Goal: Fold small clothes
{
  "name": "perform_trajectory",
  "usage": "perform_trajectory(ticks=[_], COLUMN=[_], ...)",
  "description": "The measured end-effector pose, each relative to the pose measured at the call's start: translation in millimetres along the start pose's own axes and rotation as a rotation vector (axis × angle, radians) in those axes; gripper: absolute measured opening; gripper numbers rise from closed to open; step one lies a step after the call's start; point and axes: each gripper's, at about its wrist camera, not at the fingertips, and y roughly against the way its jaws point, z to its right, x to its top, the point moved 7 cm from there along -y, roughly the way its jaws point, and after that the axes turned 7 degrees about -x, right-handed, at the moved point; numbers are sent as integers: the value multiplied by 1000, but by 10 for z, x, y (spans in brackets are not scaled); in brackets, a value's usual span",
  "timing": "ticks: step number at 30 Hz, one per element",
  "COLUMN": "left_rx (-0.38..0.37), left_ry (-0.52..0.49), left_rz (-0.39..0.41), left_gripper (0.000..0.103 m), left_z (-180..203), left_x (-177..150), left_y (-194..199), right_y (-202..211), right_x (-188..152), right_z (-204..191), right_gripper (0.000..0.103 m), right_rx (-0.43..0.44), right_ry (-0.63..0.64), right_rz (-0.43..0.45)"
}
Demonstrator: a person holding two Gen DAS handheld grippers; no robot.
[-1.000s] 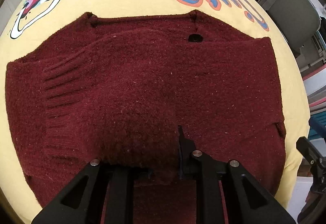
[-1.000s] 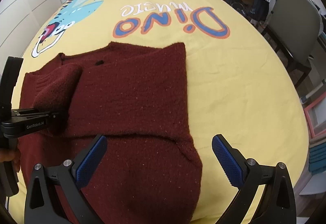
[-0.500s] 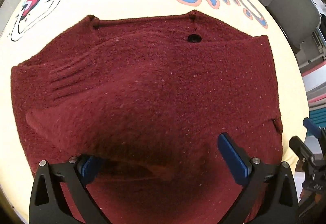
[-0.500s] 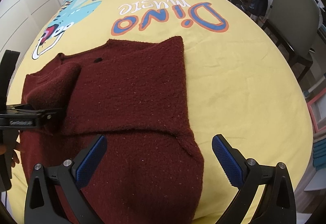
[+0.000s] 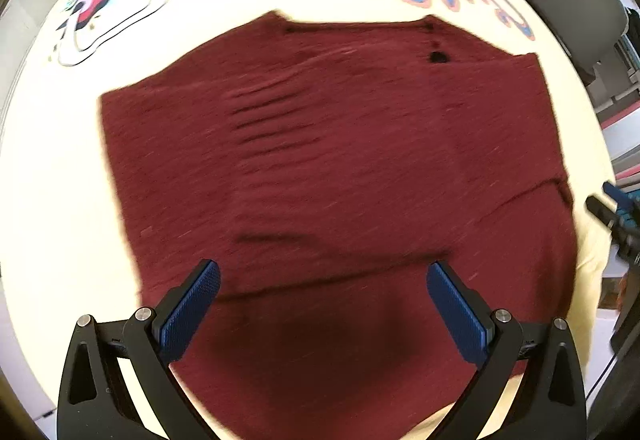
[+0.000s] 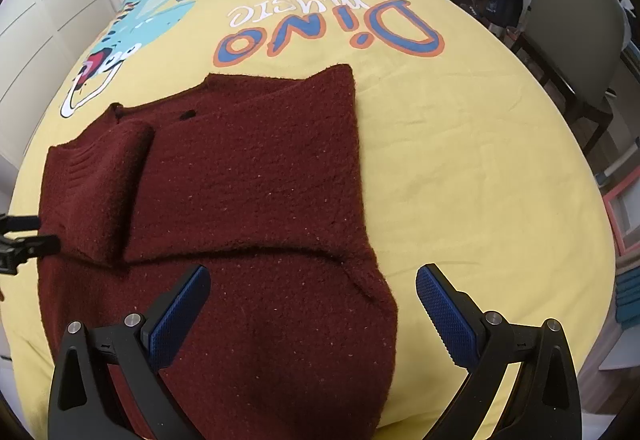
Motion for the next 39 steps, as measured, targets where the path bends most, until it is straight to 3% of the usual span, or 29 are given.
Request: perform_trajectory(ticks=[7, 13, 15, 17, 19, 21, 23, 25, 32, 39], left_rx=[109, 73, 46, 19, 7, 2, -8, -42, -155, -172], left_ry=[48, 110, 141, 166, 163, 136, 125, 137, 212, 214], left_rz=[-11, 20, 15, -4, -1, 21, 33, 33, 48, 50], left_gripper=[102, 100, 93, 70, 68, 59, 36, 22, 19, 19], left_z=[-754, -1008, -1060, -1078, -1066, -1031, -1001, -985, -1032, -986], left_x=[-344, -424, -408, -394, -370, -335, -303, -264, -243, -204], left_y=[78, -131, -265, -379, -445, -456, -456, -474, -515, -578], right_y=[-17, -70, -82, -100, -109, -102, -84, -52, 87, -153], right_x=[-3, -56, -70, -73, -56, -11, 48, 120, 388, 311], right_z=[-136, -302, -362, -426, -479, -549, -642, -776, -1707, -2735], right_gripper=[103, 103, 103, 103, 103, 103, 103, 103, 103, 103], right_rx=[-6, -18, -22, -32, -45, -51, -52, -47, 35, 54], right_ry=[39, 72, 86, 108, 125, 140, 154, 174, 355, 610], right_rz=[-5, -31, -39, -46, -49, -46, -38, -26, 33, 25])
